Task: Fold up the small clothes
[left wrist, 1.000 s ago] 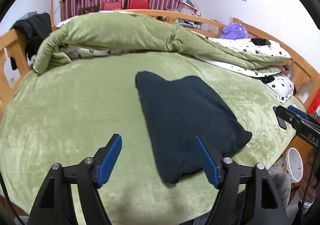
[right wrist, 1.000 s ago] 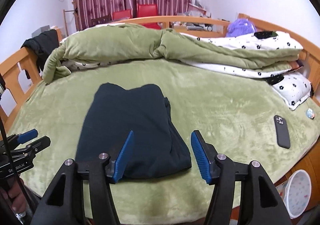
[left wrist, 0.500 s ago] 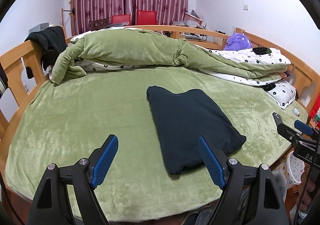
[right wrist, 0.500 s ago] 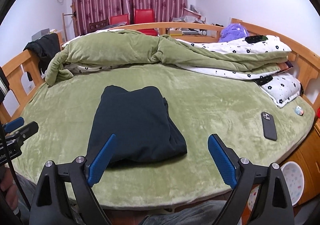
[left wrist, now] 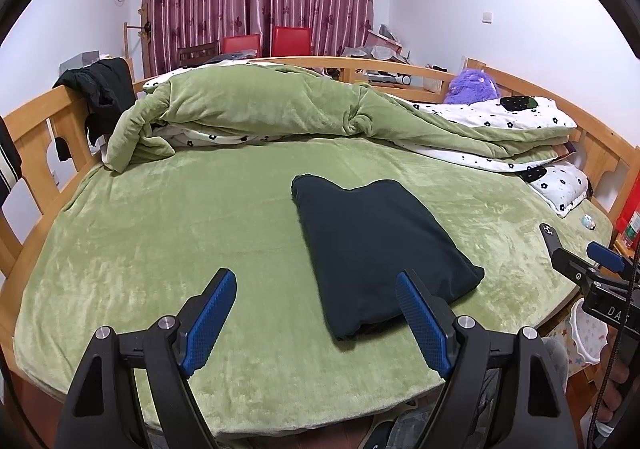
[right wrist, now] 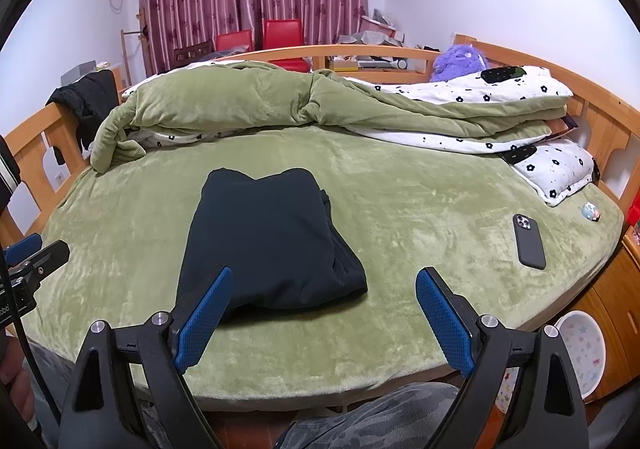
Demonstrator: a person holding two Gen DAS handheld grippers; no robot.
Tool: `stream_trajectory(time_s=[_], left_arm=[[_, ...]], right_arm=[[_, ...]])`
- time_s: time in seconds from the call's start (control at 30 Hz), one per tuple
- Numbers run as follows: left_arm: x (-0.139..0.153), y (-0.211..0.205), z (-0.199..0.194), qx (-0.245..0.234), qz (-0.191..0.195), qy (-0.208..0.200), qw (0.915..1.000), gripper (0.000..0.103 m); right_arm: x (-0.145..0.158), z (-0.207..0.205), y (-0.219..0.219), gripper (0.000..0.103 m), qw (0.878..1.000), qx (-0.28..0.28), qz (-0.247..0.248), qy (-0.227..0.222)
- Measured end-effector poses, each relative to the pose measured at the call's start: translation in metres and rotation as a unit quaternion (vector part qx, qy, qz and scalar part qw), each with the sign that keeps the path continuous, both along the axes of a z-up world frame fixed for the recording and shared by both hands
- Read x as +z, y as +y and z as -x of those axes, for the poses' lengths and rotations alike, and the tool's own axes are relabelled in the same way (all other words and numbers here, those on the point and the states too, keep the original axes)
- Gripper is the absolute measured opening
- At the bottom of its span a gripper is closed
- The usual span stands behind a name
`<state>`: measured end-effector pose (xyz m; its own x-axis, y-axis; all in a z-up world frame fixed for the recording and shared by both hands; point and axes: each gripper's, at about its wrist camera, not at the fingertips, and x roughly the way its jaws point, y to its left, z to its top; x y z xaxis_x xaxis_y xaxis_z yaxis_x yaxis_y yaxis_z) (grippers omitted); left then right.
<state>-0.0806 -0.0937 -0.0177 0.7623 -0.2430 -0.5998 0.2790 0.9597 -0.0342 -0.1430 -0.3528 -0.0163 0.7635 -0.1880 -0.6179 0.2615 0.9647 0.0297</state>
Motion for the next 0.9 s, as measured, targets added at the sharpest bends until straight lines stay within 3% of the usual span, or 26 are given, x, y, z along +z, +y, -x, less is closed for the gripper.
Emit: stream_trajectory(time_s=[0.9], left_arm=[[0.002,0.001,0.005,-0.002,0.002,-0.002,1.0,0.081]], right_arm=[[0.009,0.013,0.009,0.091,1.0,0.002,0.004,-0.004]])
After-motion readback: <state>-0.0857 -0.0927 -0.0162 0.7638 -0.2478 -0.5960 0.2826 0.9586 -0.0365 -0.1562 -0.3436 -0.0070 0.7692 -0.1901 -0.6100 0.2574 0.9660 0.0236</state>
